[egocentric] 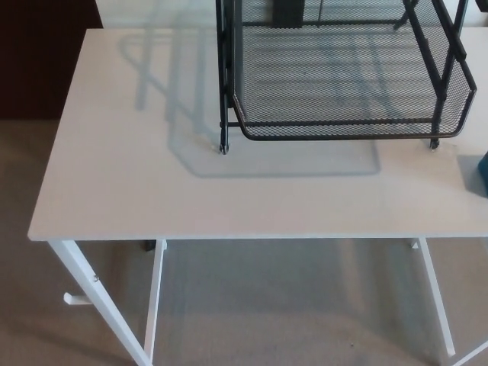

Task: The robot walks towards a desk on which a file tray is kept in the middle and a cube is kept to its right. The robot lifts the cube using its right hand and places it on the file tray.

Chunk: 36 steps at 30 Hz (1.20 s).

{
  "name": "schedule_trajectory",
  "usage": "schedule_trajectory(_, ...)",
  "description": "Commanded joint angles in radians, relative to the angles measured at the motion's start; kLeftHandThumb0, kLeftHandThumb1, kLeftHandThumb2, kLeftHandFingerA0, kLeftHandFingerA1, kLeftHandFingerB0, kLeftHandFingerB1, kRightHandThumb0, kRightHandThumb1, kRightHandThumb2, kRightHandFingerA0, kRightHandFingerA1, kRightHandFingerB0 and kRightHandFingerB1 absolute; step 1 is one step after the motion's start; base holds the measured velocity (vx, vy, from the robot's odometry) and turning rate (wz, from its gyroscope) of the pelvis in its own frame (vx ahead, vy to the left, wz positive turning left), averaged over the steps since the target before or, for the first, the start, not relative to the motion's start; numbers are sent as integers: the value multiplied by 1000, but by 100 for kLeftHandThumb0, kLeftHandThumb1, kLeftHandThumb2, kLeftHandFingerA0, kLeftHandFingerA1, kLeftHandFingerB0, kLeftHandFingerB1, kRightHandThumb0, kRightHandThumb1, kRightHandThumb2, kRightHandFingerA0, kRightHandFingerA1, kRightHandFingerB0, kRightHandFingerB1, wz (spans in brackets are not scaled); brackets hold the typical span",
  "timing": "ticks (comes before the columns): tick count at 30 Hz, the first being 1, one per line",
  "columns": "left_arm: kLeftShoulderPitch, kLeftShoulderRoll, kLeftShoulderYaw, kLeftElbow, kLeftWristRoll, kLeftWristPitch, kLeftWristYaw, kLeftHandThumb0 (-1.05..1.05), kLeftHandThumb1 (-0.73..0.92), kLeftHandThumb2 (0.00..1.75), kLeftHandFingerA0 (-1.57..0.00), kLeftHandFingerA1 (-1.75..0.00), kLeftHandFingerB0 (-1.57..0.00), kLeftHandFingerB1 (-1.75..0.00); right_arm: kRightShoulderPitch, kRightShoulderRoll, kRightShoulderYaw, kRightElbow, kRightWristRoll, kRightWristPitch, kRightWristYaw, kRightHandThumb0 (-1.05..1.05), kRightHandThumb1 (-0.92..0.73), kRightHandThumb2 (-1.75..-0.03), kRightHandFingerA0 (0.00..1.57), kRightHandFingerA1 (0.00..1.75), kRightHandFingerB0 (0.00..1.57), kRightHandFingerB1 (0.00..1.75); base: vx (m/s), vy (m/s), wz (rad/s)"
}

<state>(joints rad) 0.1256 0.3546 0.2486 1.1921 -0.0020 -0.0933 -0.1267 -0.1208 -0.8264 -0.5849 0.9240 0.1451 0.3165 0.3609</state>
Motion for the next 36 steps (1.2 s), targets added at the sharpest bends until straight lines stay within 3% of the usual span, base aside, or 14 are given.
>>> schedule_trajectory(1,-25,83,142,-21,-145,-46,-69,-65,84,64,-17,-55,-15,-39,-180,-234,-200,104,105,71,-269,-49,-51,-81,43,67,0,14,0,0,0)
schedule_trajectory(2,-32,84,155,-14,-150,-58,-78,-66,84,64,-16,-53,-14,-38,-216,-260,-179,135,89,61,-251,-49,-64,-59,21,48,0,7,0,0,0)
schedule_trajectory(4,-55,75,183,-16,-164,-67,-78,-70,64,96,-19,-57,-10,-47,-404,-334,-176,193,107,178,-296,-64,-50,-81,34,69,4,41,0,0,0)
schedule_trajectory(7,-50,63,181,-54,-154,-60,-66,-66,80,62,-21,-53,-19,-37,-527,-360,-97,210,53,307,-315,-74,-51,-86,33,63,4,38,0,0,0)
schedule_trajectory(9,-49,50,143,-60,-113,-61,-63,-65,79,63,-25,-55,-21,-41,-637,-308,-131,207,96,289,-376,-40,-38,-76,70,103,52,61,0,0,0)
schedule_trajectory(10,-44,44,127,-66,-98,-62,-66,-65,80,64,-21,-56,-22,-42,-669,-285,-100,181,71,265,-378,-38,-45,-49,34,106,35,57,0,0,0)
schedule_trajectory(13,-41,43,108,-62,-80,-69,-77,-64,81,64,-20,-56,-21,-42,-710,-269,-47,151,32,258,-339,-41,-41,-52,40,93,18,50,0,0,0)
schedule_trajectory(14,-49,42,110,-46,-78,-58,-62,-62,82,64,-19,-56,-20,-40,-710,-254,86,74,-51,87,-163,-105,-28,-62,14,167,0,141,0,0,0)
schedule_trajectory(15,-46,44,117,-47,-84,-65,-61,-62,82,64,-17,-56,-21,-42,-711,-233,126,31,-77,1,-141,-105,-23,-79,19,175,5,156,0,0,0)
schedule_trajectory(16,-45,47,116,-45,-82,-69,-58,-63,84,65,-18,-56,-17,-40,-720,-224,163,12,-97,-41,-131,-105,-36,-60,18,175,10,149,0,0,0)
schedule_trajectory(17,-49,47,122,-36,-86,-52,-47,-63,82,64,-18,-54,-18,-39,-728,-209,234,-67,-126,-69,-71,-52,-5,-79,15,74,7,65,0,0,0)
schedule_trajectory(19,-43,46,125,-37,-89,-48,-47,-63,82,64,-18,-54,-17,-39,-724,-200,302,-131,-145,-98,-33,-77,-48,-57,0,70,0,66,0,0,0)
schedule_trajectory(22,-21,43,111,-49,-74,-48,-42,-63,83,64,-20,-54,-19,-40,-738,-153,519,-299,-263,-117,30,-77,-44,-78,0,11,1,11,0,0,0)
schedule_trajectory(36,-9,45,81,-16,-46,-51,-36,-66,82,64,-19,-51,-20,-38,-835,-51,888,-194,-411,-197,144,-63,-34,-67,0,0,4,23,0,0,0)
